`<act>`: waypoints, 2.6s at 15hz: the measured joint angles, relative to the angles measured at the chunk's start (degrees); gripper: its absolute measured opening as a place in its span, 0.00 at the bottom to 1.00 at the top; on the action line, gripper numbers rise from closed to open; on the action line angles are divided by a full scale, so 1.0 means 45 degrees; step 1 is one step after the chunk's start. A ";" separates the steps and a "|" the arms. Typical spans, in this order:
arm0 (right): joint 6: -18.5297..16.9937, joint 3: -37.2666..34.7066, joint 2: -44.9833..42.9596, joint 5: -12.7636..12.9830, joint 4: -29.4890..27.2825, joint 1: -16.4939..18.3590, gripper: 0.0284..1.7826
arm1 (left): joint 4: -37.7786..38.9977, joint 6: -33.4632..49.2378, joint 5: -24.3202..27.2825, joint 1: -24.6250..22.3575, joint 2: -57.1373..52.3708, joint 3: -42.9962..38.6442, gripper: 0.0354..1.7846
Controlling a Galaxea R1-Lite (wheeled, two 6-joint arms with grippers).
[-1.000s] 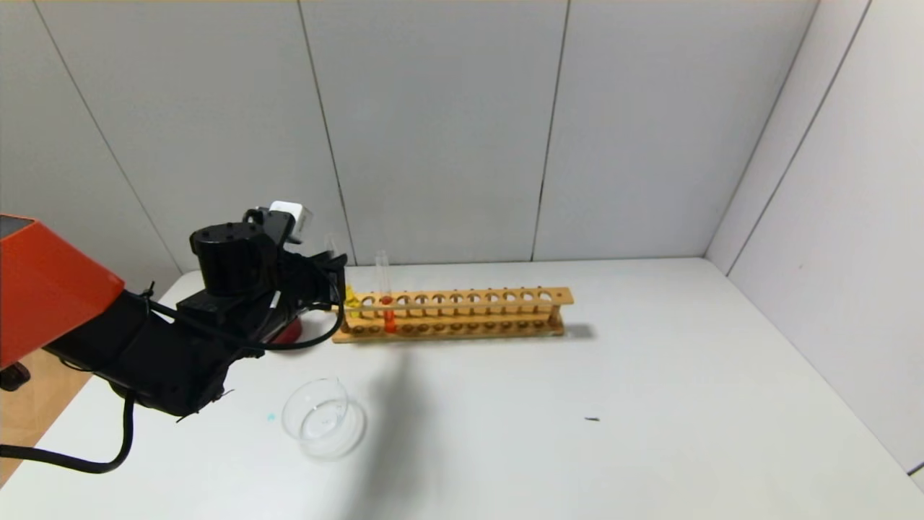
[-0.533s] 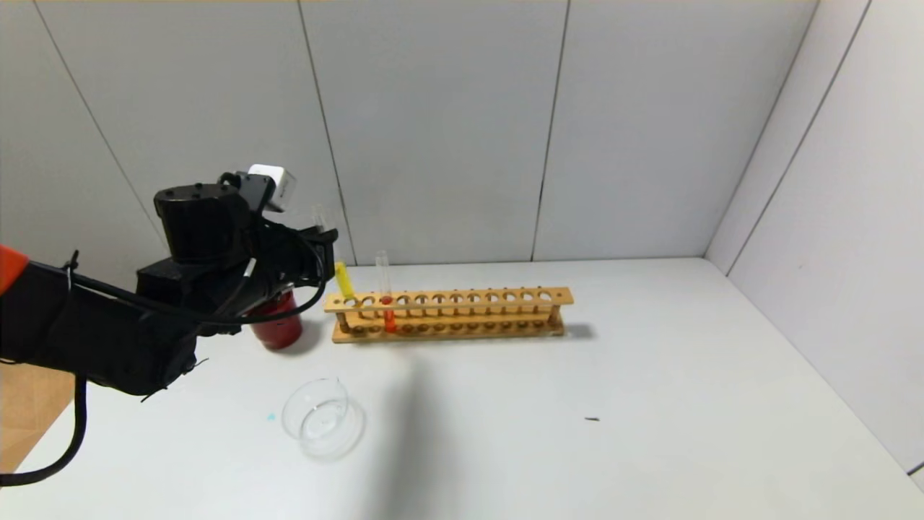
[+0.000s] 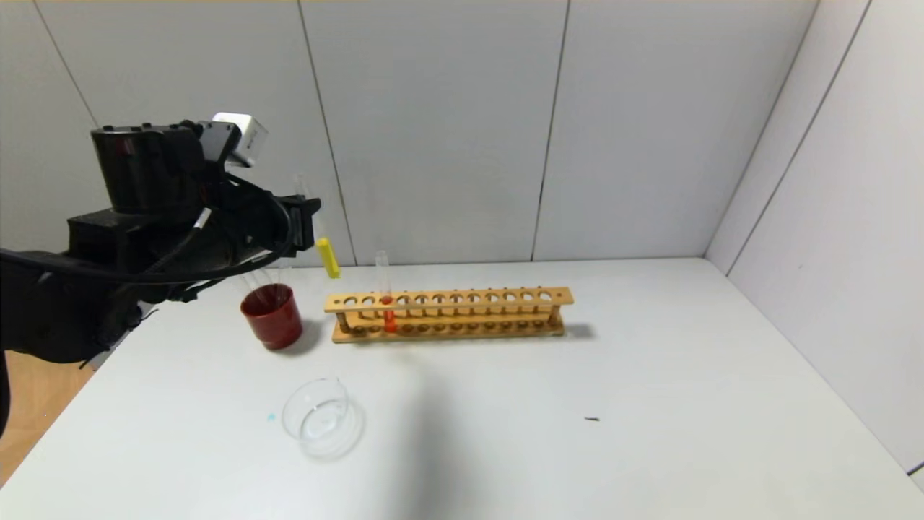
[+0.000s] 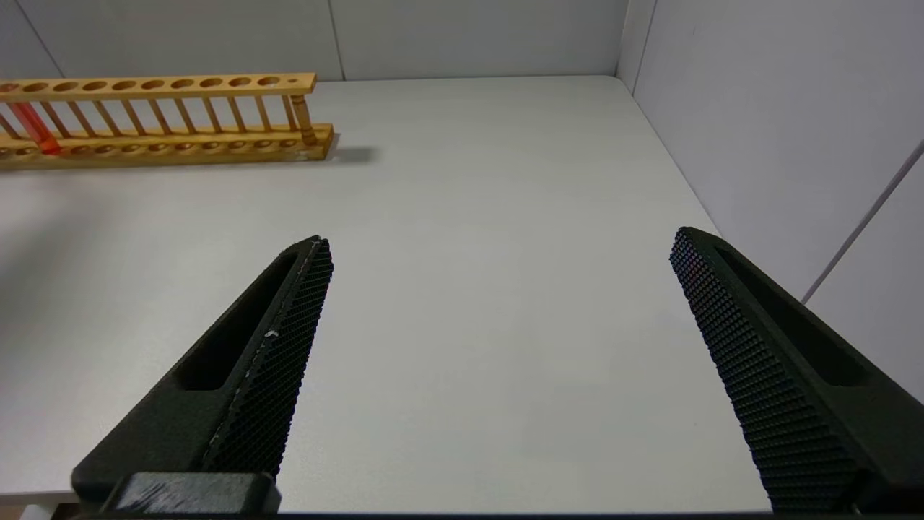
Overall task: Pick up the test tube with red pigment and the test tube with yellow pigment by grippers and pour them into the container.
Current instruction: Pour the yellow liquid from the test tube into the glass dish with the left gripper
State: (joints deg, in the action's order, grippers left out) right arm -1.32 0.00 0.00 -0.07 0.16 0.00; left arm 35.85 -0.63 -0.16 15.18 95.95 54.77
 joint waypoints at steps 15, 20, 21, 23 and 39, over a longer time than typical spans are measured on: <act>0.0000 0.0000 0.0000 0.0000 0.0000 0.0000 0.96 | -1.0888 -0.4213 0.1124 -0.0783 -0.5350 -0.1067 0.15; 0.0000 0.0000 0.0000 -0.0005 0.0000 0.0000 0.96 | -1.3981 -0.4795 0.0070 0.0173 -0.5182 -0.0843 0.15; 0.0000 0.0000 0.0000 0.0000 0.0000 0.0000 0.96 | -1.4721 -0.4979 -0.0295 0.0333 -0.5023 -0.0702 0.15; 0.0000 0.0000 0.0000 0.0000 0.0000 0.0000 0.96 | -1.5520 -0.5096 -0.0967 0.0509 -0.4603 -0.0436 0.15; 0.0000 0.0000 0.0000 0.0000 0.0000 0.0000 0.96 | -1.3564 -0.5524 -0.2162 0.0577 0.1219 0.1430 0.15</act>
State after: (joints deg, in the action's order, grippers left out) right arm -1.32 0.00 0.00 -0.07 0.16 0.00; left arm -25.19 -25.49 -9.89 17.77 101.44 61.21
